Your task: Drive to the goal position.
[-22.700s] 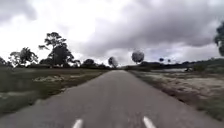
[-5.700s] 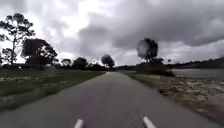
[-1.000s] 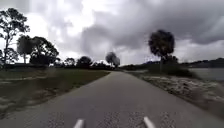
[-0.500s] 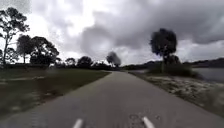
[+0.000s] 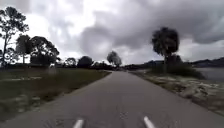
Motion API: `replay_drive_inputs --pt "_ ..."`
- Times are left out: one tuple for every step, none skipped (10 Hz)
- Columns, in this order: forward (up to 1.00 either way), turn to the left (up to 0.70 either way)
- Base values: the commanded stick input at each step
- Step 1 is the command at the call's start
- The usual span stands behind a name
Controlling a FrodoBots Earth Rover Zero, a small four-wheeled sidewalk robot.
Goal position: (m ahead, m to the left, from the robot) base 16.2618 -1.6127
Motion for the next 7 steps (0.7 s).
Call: replay_drive_inputs --pt "0.70 0.00" --pt "0.70 0.00" --pt "0.70 0.00" --pt "0.70 0.00" --pt "0.70 0.00" --pt "0.70 0.00" --pt "0.70 0.00"
